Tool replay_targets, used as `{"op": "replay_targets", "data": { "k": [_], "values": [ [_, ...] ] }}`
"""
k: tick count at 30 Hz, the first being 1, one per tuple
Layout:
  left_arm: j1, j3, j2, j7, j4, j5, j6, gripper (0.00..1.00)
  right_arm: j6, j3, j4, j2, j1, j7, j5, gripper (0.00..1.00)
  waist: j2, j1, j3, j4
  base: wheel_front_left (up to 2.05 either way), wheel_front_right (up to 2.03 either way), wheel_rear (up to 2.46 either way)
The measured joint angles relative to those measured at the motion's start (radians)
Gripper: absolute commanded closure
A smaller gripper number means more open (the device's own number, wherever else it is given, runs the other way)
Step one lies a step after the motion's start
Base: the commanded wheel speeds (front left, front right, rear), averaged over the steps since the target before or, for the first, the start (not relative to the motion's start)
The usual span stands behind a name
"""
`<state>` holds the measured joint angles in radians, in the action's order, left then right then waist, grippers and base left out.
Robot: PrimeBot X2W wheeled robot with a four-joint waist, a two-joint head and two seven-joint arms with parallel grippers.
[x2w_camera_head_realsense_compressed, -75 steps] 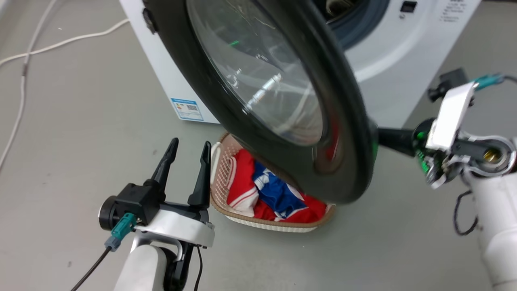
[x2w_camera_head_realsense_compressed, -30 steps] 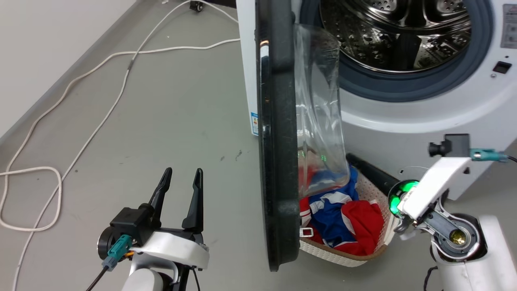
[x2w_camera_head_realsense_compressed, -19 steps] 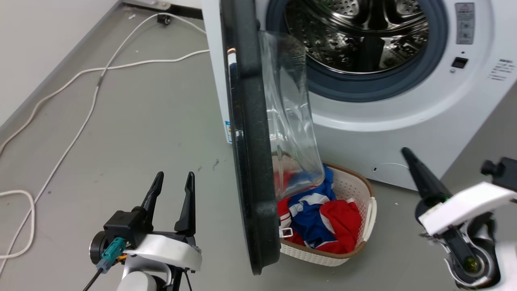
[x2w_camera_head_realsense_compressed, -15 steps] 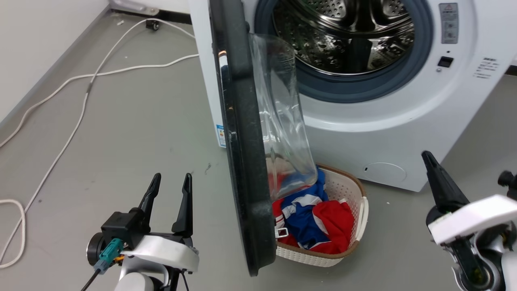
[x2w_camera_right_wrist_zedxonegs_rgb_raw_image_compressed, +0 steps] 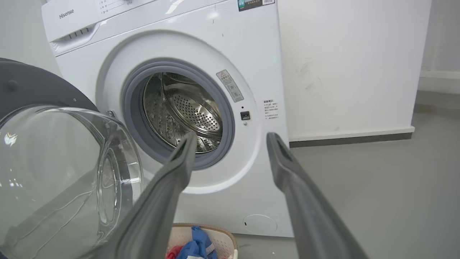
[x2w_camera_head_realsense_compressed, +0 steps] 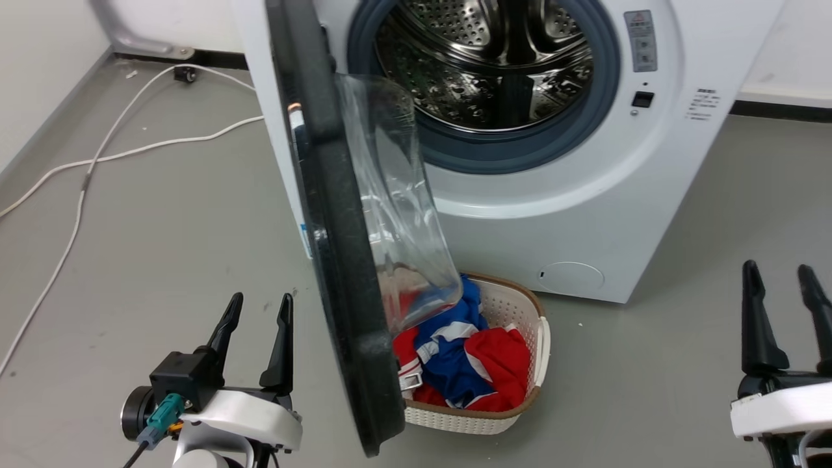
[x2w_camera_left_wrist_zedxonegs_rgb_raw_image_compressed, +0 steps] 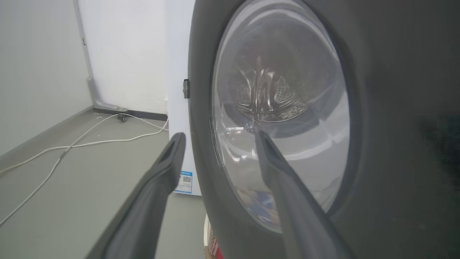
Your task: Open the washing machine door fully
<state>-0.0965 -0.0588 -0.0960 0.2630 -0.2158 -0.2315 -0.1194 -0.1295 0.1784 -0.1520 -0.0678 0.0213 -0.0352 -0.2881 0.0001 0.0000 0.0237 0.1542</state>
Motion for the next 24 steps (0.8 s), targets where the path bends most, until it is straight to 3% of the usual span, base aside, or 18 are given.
{"op": "replay_targets", "data": {
  "k": [10, 24],
  "values": [
    [0.001, -0.007, -0.016, 0.000, -0.012, 0.000, -0.001, 0.00, 0.000, -0.052, -0.003, 0.009, 0.083, -0.054, 0.191, 0.00, 0.0000, 0.0000, 0.000, -0.047, 0.00, 0.00, 0.00],
    [-0.004, -0.010, -0.019, 0.000, -0.013, -0.001, 0.004, 0.00, -0.001, -0.097, 0.100, 0.016, 0.097, -0.099, 0.188, 0.00, 0.0000, 0.0000, 0.028, -0.064, 0.00, 0.00, 0.00]
  ]
}}
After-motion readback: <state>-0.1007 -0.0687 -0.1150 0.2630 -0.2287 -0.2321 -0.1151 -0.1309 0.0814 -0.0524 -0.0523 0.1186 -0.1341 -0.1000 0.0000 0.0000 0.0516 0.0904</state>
